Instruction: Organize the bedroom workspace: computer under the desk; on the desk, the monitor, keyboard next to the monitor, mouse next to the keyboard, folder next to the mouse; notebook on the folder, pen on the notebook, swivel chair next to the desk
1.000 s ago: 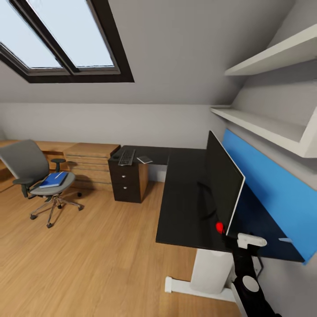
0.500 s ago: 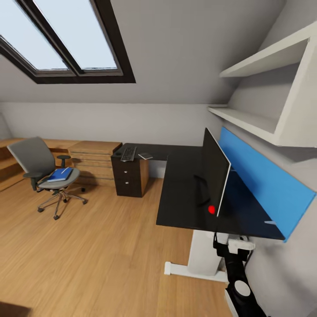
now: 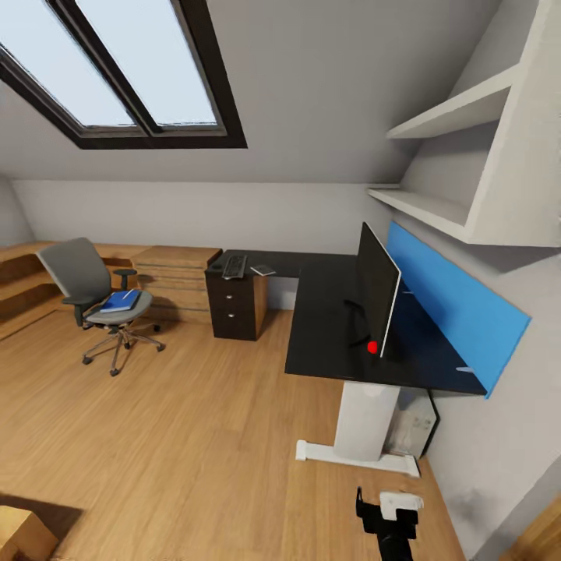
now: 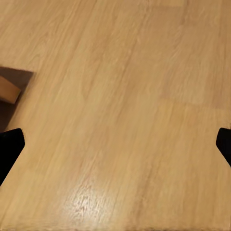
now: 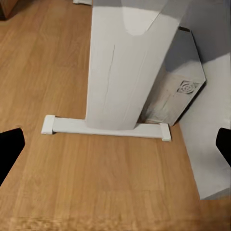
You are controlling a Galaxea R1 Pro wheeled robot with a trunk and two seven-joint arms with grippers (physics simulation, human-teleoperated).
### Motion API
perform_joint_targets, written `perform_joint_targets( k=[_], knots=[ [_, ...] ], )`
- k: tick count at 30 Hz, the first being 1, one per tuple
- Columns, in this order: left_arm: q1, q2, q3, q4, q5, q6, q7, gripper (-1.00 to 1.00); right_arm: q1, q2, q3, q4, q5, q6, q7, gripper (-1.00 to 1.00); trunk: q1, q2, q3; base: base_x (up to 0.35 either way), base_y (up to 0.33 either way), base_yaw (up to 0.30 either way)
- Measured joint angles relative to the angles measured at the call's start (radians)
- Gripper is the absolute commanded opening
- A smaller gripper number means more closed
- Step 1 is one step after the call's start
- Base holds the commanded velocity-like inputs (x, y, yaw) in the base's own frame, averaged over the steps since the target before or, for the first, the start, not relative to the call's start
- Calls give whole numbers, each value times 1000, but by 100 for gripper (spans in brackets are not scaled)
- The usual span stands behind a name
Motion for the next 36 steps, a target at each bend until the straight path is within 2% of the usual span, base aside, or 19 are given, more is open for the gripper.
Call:
perform_joint_targets(
  k=[1,2,7,8,12,13,16,17,19,25,26,27,28,31,36],
  knots=[
    [0,1,3,0,1,0,0,100,0,4,2,115,1,-55,7,100,0,0,0,-257,227,0],
    [0,1,3,0,1,0,0,100,-1,7,3,147,1,-69,8,100,0,0,0,-233,243,0],
    [0,3,4,0,2,-1,-1,100,-1,19,4,180,2,-120,10,100,-1,0,0,-91,291,0],
    [0,5,12,0,2,-2,-4,100,-1,32,5,199,2,-158,10,100,-1,0,0,79,318,0],
    [0,6,36,0,2,-2,-6,100,-1,45,5,213,2,-175,11,100,-1,0,0,138,315,0],
    [0,16,79,0,3,3,-10,100,-2,51,5,219,3,-182,12,100,-1,0,0,177,311,0],
    [0,25,98,0,2,28,-26,100,-2,52,5,221,3,-184,12,100,-1,0,0,219,272,70],
    [0,44,171,-1,27,107,-122,100,-1,55,7,226,6,-193,12,100,-1,0,0,292,187,227],
    [0,50,187,-1,34,127,-164,100,-1,57,7,236,7,-210,11,100,-1,0,-1,303,170,241],
    [0,53,199,-1,40,137,-189,100,-1,61,9,244,9,-238,11,100,-1,0,-4,311,167,166],
    [0,53,201,-1,41,137,-190,100,-1,62,13,244,11,-239,11,100,-1,0,-4,300,216,16],
    [0,53,207,-1,42,137,-191,100,-1,65,43,253,13,-241,11,100,-1,0,-4,299,219,10],
    [0,53,210,-1,42,137,-192,100,-1,66,53,256,13,-242,11,100,-1,0,-4,298,220,8],
    [0,52,222,-1,41,136,-191,100,-1,67,69,264,14,-247,11,100,-1,0,-4,298,215,3],
    [0,51,223,-1,41,134,-188,100,-1,67,71,265,13,-248,11,100,-1,0,-4,311,163,-39]
  ],
)
